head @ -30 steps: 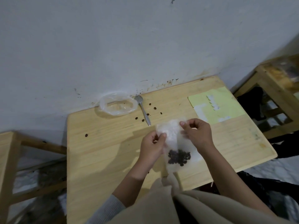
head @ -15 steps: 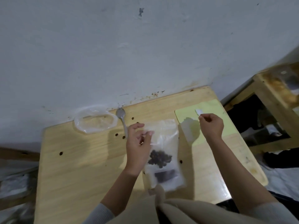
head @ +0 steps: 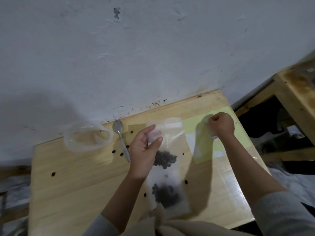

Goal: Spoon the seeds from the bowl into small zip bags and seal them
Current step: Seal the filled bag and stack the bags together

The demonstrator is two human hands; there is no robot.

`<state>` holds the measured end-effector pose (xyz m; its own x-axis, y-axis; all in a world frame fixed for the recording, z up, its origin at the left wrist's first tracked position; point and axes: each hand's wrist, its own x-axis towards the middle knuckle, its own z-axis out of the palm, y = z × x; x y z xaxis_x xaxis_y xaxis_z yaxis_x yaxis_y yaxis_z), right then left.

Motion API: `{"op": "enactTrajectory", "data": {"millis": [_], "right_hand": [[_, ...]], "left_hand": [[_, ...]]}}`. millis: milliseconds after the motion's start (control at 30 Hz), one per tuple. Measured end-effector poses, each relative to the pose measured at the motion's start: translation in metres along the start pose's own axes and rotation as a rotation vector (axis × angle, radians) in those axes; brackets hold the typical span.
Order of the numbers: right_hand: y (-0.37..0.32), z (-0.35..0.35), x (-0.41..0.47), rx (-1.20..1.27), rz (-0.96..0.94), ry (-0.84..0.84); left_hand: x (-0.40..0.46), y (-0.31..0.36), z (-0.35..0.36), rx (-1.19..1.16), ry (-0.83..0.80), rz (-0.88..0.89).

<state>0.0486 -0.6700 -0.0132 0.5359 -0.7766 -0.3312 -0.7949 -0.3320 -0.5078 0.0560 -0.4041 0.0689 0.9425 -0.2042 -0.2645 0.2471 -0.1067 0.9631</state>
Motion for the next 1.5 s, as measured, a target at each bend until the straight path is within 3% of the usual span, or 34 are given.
{"op": "enactTrajectory", "data": {"millis": [100,200,367,533,700,867,1067,1433,1500], "right_hand": [[-0.005,-0.010,-0.006,0.124,-0.044,0.050],[-0.026,-0.029,-0.034,0.430,-0.104,0.034],[-0.070,-0.047,-0.120,0.845,-0.256,-0.198],[-0.086,-0.031,-0.166,0.772,-0.372,-0.266],[-0.094,-0.026,-0.194,0.668,-0.437,-0.199],[-0.094,-0.022,-0.215,0.639,-0.442,-0.143],[-0.094,-0.019,-0.234,0.739,-0.394,-0.199],[-0.120,0.027,-0.308,0.696,-0.476,-0.183],[-0.126,0.042,-0.324,0.670,-0.507,-0.287]], "left_hand": [[0.002,0.000,-0.002,0.029,0.002,0.003],[0.002,0.000,-0.004,0.018,0.030,-0.007],[-0.005,0.006,-0.006,0.013,0.038,0.030],[-0.017,0.014,-0.012,0.006,0.000,0.124],[-0.038,0.027,-0.021,-0.014,0.016,0.178],[-0.053,0.031,-0.030,-0.116,0.087,0.171],[-0.064,0.038,-0.050,-0.138,0.086,0.213],[-0.094,0.038,-0.159,-0.299,0.173,0.132],[-0.096,0.035,-0.189,-0.382,0.205,0.097]]}}
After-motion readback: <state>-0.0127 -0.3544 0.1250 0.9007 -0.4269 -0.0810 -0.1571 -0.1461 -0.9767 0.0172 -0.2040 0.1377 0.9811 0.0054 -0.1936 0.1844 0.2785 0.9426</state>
